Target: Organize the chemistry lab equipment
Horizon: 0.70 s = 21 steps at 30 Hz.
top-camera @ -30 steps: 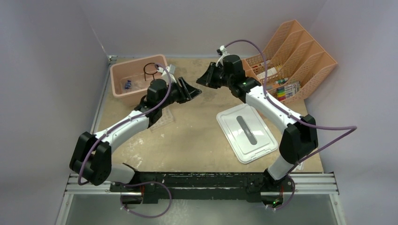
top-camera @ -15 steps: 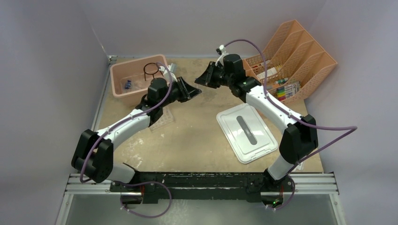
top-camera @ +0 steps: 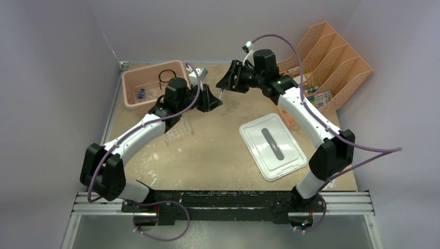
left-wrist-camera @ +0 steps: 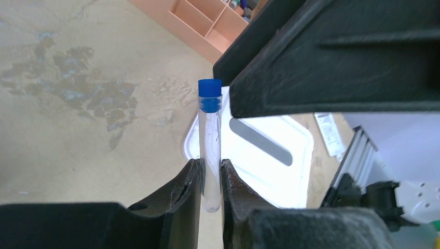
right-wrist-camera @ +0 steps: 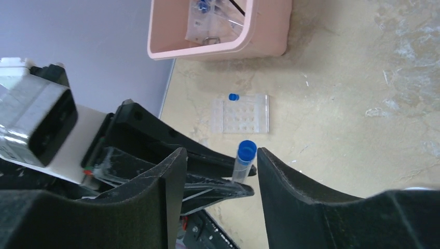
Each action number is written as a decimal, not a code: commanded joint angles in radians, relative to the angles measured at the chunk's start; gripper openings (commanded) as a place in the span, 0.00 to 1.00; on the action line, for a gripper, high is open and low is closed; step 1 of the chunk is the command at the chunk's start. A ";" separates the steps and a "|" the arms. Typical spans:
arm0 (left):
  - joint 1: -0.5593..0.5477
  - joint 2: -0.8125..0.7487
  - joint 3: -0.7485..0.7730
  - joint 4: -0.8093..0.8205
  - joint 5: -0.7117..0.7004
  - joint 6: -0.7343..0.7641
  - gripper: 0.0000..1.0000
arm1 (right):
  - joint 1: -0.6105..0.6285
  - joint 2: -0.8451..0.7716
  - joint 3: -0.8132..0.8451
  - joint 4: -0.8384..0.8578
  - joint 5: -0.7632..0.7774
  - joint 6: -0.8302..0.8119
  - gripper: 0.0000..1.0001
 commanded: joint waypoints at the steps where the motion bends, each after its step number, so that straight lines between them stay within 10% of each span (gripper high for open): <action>1: 0.010 -0.001 0.084 -0.104 0.068 0.270 0.00 | -0.006 0.019 0.095 -0.161 -0.085 -0.048 0.53; 13: 0.013 0.021 0.121 -0.152 0.137 0.334 0.00 | -0.012 0.068 0.129 -0.234 -0.086 -0.025 0.56; 21: 0.014 0.013 0.104 -0.153 0.143 0.345 0.00 | -0.028 0.020 0.041 -0.074 -0.141 0.047 0.35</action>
